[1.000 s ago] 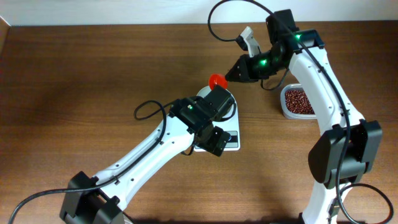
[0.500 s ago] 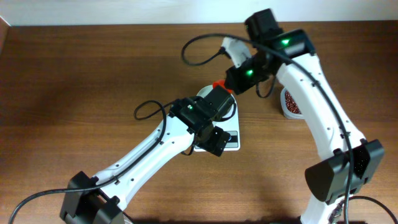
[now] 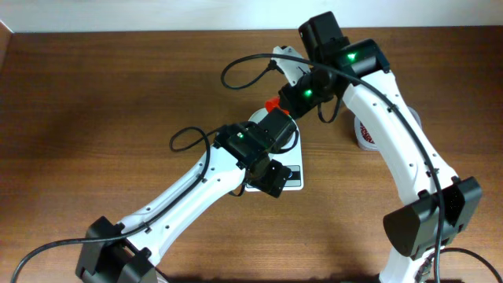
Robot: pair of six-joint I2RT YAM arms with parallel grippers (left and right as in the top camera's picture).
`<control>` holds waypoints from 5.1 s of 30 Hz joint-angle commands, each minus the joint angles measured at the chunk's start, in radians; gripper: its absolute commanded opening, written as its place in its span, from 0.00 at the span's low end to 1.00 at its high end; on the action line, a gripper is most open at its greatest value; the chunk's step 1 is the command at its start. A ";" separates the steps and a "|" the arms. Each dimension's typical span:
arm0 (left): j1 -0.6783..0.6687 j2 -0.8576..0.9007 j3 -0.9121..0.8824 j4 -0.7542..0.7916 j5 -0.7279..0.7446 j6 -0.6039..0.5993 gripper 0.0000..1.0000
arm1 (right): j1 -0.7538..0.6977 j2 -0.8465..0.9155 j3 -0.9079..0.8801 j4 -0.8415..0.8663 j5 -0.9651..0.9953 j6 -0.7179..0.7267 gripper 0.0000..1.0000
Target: Scoop item into bowl and weigh 50g on scale
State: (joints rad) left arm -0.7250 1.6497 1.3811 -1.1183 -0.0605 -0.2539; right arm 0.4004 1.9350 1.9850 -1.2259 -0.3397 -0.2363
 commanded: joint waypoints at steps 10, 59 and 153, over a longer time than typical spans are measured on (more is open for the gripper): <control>0.003 0.003 0.011 -0.002 -0.008 0.009 0.99 | -0.048 -0.004 0.016 0.050 -0.111 0.055 0.04; 0.003 0.003 0.011 -0.002 -0.008 0.009 0.99 | -0.335 0.116 0.014 -0.042 -0.487 0.054 0.04; 0.003 0.003 0.011 -0.002 -0.008 0.009 0.99 | -0.570 0.116 0.014 -0.199 0.301 0.467 0.04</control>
State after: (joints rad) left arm -0.7250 1.6497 1.3811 -1.1183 -0.0608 -0.2539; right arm -0.2184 2.0377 1.9850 -1.4223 -0.1989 0.1814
